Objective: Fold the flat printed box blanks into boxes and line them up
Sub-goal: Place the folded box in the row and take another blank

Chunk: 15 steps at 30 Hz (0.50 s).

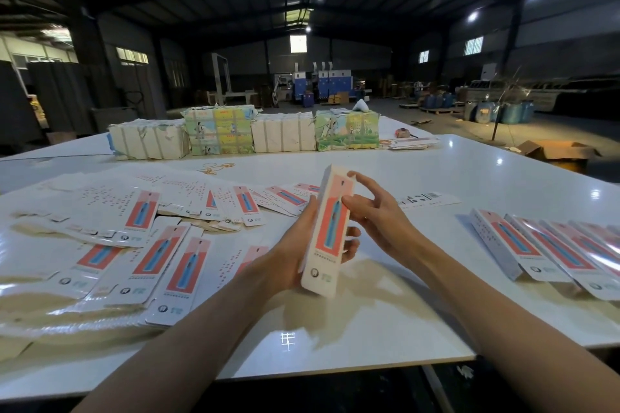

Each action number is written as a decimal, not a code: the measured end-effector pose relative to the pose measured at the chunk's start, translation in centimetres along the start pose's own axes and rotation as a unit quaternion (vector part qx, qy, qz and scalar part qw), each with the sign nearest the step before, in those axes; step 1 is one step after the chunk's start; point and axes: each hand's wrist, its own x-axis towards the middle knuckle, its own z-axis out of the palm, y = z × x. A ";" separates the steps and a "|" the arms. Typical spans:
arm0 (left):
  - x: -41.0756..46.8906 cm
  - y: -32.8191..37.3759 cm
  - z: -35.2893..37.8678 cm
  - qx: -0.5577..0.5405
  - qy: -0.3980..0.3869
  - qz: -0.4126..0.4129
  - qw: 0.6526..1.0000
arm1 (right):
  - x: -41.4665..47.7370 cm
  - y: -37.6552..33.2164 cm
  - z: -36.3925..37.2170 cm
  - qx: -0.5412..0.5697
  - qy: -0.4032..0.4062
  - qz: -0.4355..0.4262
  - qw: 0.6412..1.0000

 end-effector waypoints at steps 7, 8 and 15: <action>-0.9 0.7 0.3 0.305 0.107 0.175 0.930 | 0.1 -0.4 -0.8 -0.069 -0.012 0.022 0.997; -0.9 0.6 0.3 0.326 0.103 0.167 0.925 | 0.0 -0.2 -0.7 -0.083 -0.024 0.024 0.996; -0.6 0.3 0.0 0.345 0.110 0.157 0.919 | -0.2 0.3 0.0 -0.153 -0.006 0.006 0.988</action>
